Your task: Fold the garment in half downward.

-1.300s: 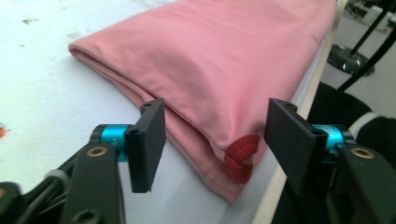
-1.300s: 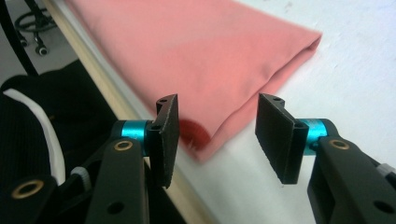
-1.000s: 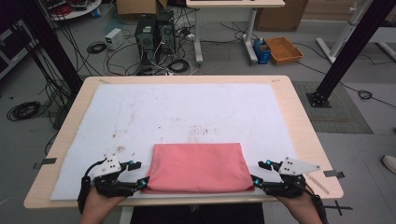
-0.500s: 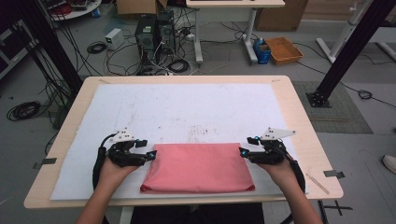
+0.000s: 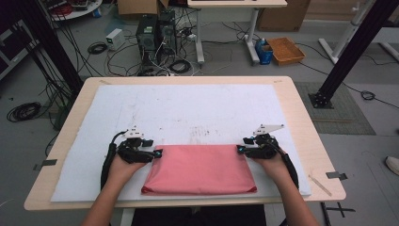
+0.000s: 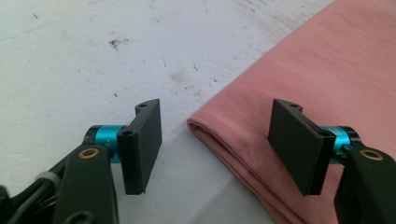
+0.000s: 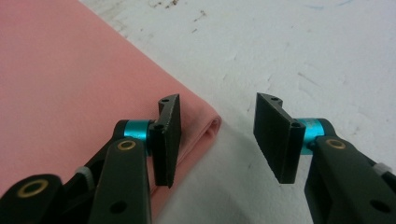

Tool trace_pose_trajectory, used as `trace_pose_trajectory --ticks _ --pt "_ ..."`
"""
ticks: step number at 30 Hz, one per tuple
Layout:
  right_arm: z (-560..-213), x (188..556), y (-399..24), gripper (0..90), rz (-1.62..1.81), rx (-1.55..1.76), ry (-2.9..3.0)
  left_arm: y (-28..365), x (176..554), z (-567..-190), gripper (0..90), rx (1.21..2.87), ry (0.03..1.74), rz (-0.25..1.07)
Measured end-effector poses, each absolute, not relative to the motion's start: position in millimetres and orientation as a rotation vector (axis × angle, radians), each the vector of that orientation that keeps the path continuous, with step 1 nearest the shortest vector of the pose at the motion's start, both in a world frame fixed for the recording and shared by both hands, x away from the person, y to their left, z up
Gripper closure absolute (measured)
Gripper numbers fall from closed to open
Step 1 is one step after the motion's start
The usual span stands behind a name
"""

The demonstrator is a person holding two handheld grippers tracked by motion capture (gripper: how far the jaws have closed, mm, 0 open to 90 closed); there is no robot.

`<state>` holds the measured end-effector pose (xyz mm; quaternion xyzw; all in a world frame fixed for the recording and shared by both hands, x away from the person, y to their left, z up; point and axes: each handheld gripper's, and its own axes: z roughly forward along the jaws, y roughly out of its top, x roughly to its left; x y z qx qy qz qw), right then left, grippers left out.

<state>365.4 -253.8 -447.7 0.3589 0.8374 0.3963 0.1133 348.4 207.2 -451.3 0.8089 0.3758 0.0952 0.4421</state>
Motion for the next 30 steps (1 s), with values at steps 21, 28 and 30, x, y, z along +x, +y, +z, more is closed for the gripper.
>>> trace_pose_trajectory --ticks 21,28,30 --pt "-442 362 -253 86.7 1.166 0.953 2.464 202 345 -448 84.8 2.044 0.879 0.304" --pt "-437 369 -252 86.7 1.130 0.949 2.455 200 351 -445 84.8 2.015 0.876 0.320" --pt "-436 372 -253 86.7 1.120 0.951 2.452 197 355 -445 84.8 2.024 0.882 0.325"
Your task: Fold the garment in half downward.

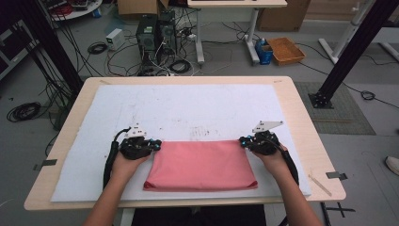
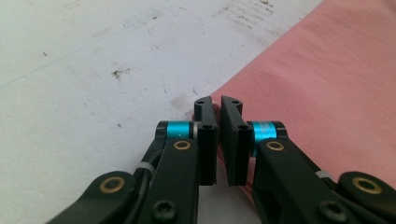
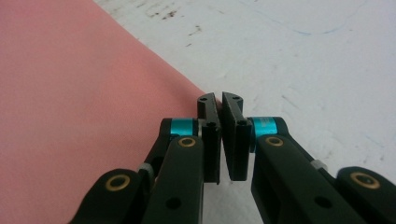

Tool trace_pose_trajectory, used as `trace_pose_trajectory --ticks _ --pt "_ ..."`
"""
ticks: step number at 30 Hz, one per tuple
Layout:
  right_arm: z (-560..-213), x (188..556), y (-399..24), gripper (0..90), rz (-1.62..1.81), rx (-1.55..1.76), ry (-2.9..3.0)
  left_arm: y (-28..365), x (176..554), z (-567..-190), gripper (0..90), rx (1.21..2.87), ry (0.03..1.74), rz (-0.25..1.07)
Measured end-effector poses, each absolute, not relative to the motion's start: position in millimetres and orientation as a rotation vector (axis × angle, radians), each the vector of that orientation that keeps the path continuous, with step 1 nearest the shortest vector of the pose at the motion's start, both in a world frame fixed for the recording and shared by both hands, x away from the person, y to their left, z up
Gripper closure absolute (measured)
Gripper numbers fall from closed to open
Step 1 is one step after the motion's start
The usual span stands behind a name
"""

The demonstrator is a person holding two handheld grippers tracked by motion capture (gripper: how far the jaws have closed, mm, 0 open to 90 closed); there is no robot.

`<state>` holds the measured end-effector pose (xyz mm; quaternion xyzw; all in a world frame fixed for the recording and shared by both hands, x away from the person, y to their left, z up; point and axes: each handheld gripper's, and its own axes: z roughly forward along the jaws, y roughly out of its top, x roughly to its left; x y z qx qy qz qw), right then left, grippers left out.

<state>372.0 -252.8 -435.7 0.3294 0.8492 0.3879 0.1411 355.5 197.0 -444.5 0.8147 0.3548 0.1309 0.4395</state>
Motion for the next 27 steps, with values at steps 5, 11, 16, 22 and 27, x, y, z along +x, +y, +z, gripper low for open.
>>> trace_pose_trajectory --ticks 5,11,16,22,27 --pt "-436 379 -260 86.7 1.113 0.986 2.426 189 368 -444 84.7 2.015 0.893 0.332" --pt "-436 391 -267 86.6 1.062 0.997 2.406 179 386 -443 84.7 2.021 0.913 0.335" --pt "-432 399 -266 86.6 1.033 0.991 2.398 176 394 -440 84.8 2.011 0.924 0.357" --pt "-432 407 -264 84.4 1.045 1.021 2.384 178 398 -442 82.9 1.984 0.942 0.389" --pt "-431 402 -266 56.9 1.124 1.086 2.323 186 394 -437 58.5 1.920 0.965 0.390"
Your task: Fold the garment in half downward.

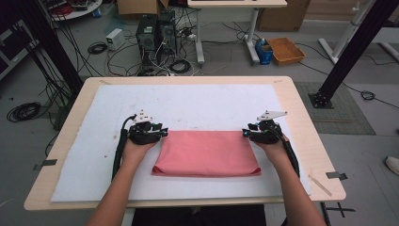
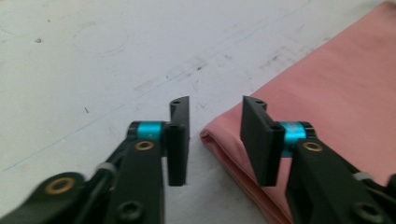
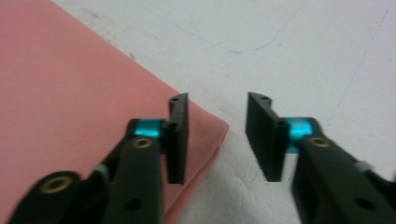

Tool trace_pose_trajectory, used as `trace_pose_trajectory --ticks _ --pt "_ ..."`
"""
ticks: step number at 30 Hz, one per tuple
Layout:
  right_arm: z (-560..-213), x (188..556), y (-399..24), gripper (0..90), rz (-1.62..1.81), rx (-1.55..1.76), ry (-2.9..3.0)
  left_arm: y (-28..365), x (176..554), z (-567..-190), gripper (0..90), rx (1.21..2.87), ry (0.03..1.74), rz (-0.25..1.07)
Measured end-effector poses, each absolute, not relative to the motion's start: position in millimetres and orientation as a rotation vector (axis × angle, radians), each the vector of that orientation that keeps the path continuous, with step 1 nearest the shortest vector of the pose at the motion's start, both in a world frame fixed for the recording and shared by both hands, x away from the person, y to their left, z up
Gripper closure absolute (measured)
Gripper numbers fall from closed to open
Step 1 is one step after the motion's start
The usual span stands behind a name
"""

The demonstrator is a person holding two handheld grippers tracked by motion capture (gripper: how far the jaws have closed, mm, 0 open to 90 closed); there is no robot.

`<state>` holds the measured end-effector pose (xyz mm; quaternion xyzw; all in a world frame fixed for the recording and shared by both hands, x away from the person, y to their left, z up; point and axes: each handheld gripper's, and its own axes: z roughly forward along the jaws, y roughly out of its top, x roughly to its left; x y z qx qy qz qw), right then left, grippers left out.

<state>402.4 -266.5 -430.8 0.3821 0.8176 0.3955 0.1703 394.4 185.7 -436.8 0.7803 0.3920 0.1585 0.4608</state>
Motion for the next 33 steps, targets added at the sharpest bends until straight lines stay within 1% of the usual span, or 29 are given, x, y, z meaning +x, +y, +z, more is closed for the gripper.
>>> trace_pose_trajectory --ticks 1,2,3,5,7,11,13,17,18,19,21,23,26,33 --pt "-429 398 -267 48.9 1.136 1.089 2.301 187 393 -436 51.7 1.920 0.969 0.378" --pt "-429 398 -267 48.9 1.136 1.089 2.301 187 392 -435 47.9 1.920 0.977 0.368" --pt "-428 395 -267 47.0 1.145 1.088 2.301 188 390 -434 47.9 1.939 0.973 0.365" --pt "-427 390 -266 42.9 1.156 1.066 2.302 188 385 -431 42.2 1.959 0.966 0.363" --pt "-426 386 -265 41.2 1.161 1.048 2.299 188 380 -428 39.9 1.971 0.935 0.370" --pt "-424 379 -264 38.7 1.202 1.042 2.290 193 369 -425 37.2 1.916 0.908 0.362" --pt "-424 378 -264 38.0 1.212 1.042 2.289 196 364 -425 36.8 1.902 0.906 0.335" --pt "-426 374 -261 33.1 1.242 1.046 2.302 202 352 -424 33.4 1.893 0.893 0.296" --pt "-426 374 -261 33.1 1.242 1.046 2.302 202 352 -424 31.9 1.893 0.893 0.296" --pt "-429 371 -258 27.8 1.254 1.048 2.344 207 340 -421 27.4 1.892 0.865 0.263" --pt "-427 369 -256 25.4 1.273 1.034 2.360 210 331 -420 24.8 1.886 0.851 0.251" --pt "-424 367 -256 22.1 1.301 1.027 2.361 213 323 -420 19.5 1.881 0.843 0.234" --pt "-418 364 -255 21.3 1.340 1.011 2.373 213 314 -423 19.0 1.886 0.825 0.213" --pt "-410 361 -254 21.3 1.372 0.979 2.380 209 298 -431 18.9 1.911 0.845 0.185"
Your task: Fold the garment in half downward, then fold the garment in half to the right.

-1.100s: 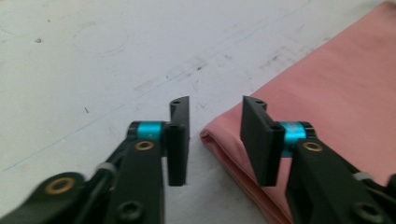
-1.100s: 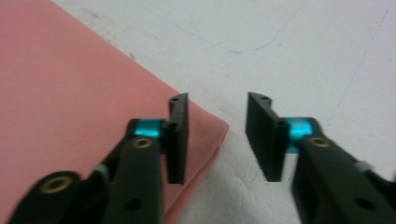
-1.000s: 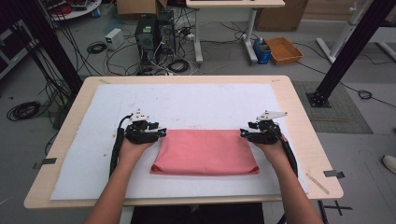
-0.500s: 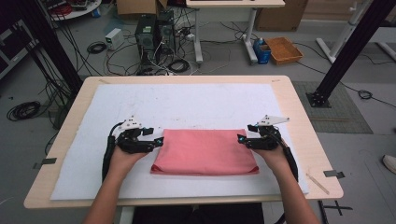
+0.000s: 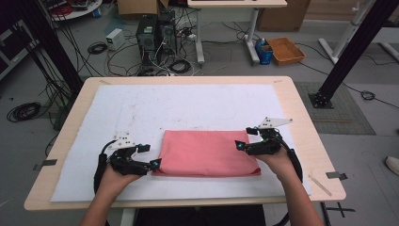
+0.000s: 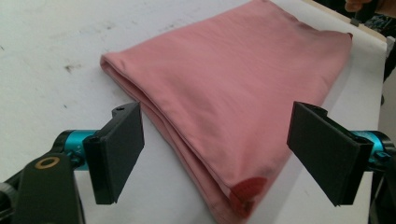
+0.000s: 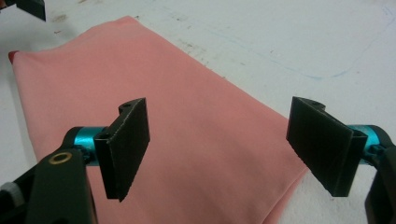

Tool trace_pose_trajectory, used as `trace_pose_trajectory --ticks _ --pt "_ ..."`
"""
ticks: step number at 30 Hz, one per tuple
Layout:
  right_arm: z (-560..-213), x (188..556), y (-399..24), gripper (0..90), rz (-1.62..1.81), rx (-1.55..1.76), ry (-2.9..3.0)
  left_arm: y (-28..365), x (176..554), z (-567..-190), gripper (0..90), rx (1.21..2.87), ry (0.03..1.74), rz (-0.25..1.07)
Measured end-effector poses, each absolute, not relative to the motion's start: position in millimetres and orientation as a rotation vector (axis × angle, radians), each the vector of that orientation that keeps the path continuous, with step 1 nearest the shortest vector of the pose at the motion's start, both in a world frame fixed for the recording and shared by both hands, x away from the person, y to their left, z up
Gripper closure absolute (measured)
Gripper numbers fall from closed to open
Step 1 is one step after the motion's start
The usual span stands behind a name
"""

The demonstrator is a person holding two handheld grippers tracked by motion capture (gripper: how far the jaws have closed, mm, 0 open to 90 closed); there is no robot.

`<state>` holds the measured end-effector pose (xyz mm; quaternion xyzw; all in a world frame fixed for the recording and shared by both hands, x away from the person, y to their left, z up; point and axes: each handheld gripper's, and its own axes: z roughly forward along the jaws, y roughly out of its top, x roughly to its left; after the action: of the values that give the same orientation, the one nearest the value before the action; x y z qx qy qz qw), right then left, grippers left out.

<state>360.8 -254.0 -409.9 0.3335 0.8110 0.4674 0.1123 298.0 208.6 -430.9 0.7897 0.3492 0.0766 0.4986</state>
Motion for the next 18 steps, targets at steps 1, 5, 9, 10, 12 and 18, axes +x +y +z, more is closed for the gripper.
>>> trace_pose_trajectory --ticks 1,5,9,10,12,18 --pt "-409 361 -254 21.3 1.373 0.977 2.375 208 297 -432 19.0 1.918 0.852 0.185" --pt "-408 360 -252 21.3 1.376 0.969 2.377 205 293 -435 20.1 1.934 0.889 0.197" --pt "-408 359 -250 21.3 1.371 0.963 2.376 203 294 -444 22.3 1.954 0.944 0.177" --pt "-407 359 -249 21.3 1.364 0.961 2.376 203 294 -446 25.5 1.956 0.954 0.178" --pt "-407 360 -248 21.3 1.362 0.958 2.376 202 294 -450 26.2 1.967 0.982 0.182" --pt "-406 360 -243 21.3 1.351 0.937 2.369 198 289 -453 34.6 2.001 0.962 0.195"
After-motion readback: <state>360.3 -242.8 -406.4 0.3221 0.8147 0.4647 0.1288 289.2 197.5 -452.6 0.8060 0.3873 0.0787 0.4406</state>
